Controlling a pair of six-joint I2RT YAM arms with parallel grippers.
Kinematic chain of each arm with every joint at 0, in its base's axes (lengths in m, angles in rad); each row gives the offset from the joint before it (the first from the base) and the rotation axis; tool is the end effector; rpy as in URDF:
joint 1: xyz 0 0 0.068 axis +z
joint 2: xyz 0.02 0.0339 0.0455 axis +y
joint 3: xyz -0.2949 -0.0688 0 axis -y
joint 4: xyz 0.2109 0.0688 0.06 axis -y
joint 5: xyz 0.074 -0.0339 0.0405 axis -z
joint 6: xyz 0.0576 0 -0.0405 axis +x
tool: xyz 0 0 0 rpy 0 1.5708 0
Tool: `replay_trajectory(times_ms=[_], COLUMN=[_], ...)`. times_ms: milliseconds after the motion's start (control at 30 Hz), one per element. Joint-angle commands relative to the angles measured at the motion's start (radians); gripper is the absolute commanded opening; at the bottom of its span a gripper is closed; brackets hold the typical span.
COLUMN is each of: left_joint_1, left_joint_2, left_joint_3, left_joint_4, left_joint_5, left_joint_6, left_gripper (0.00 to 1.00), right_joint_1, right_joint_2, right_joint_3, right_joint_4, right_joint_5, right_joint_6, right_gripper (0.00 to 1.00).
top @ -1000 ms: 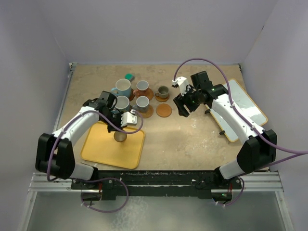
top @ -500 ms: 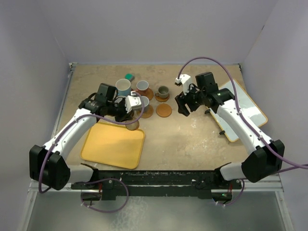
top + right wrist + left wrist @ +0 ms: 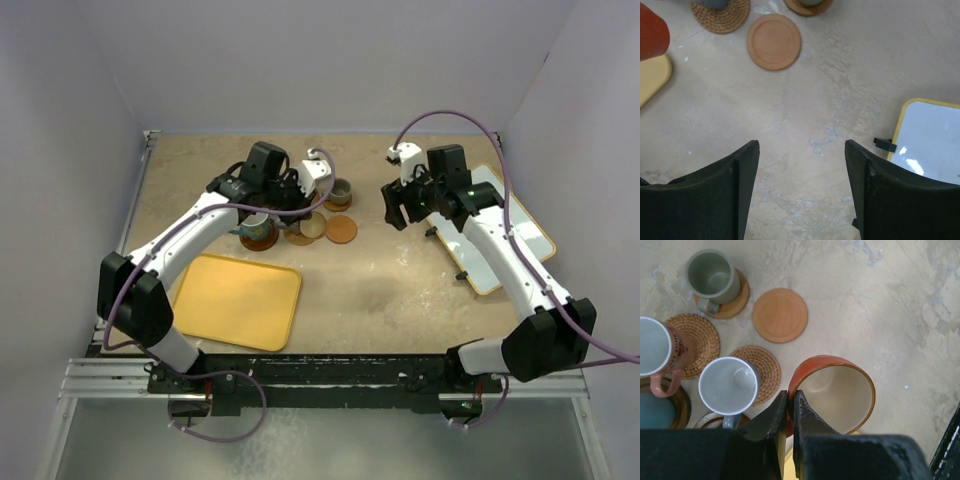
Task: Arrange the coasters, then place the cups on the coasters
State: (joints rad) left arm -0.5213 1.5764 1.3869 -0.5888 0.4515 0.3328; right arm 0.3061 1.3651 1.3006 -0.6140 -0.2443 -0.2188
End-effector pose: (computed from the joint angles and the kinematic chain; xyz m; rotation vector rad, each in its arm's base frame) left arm 0.2734 -0.1860 0.3393 1.1655 2.0222 -0.6227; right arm 0.2582 0.0962 0.3669 -0.7085 2.1303 0.3216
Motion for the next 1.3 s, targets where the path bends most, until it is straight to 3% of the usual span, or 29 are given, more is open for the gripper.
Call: replay_trajectory(times_ms=[0, 667, 833, 1267], left_joint_1=[-0.019, -0.097, -0.120, -0.134], left_joint_2=[0.038, 0.243, 0.287, 0.377], left_joint_3=[0.095, 0.264, 0.296, 0.335], left_joint_4=[0.091, 0.185, 0.204, 0.198], left_joint_5=[-0.066, -0.245, -0.274, -0.318], left_joint_6=[-0.105, -0.196, -0.205, -0.275], left_gripper=[0.03, 0.03, 0.03, 0.03], right_joint_1=[-0.059, -0.196, -0.202, -0.205], right_joint_2=[-0.059, -0.230, -0.241, -0.244], right_joint_3=[-0.015, -0.092, -0.103, -0.114], right_joint_4=[0.056, 0.182, 0.200, 0.222], right_joint_5=[0.031, 0.167, 0.230, 0.255], right_joint_6=[0.055, 0.122, 0.134, 0.134], right_gripper=[0.72, 0.81, 0.99, 1.00])
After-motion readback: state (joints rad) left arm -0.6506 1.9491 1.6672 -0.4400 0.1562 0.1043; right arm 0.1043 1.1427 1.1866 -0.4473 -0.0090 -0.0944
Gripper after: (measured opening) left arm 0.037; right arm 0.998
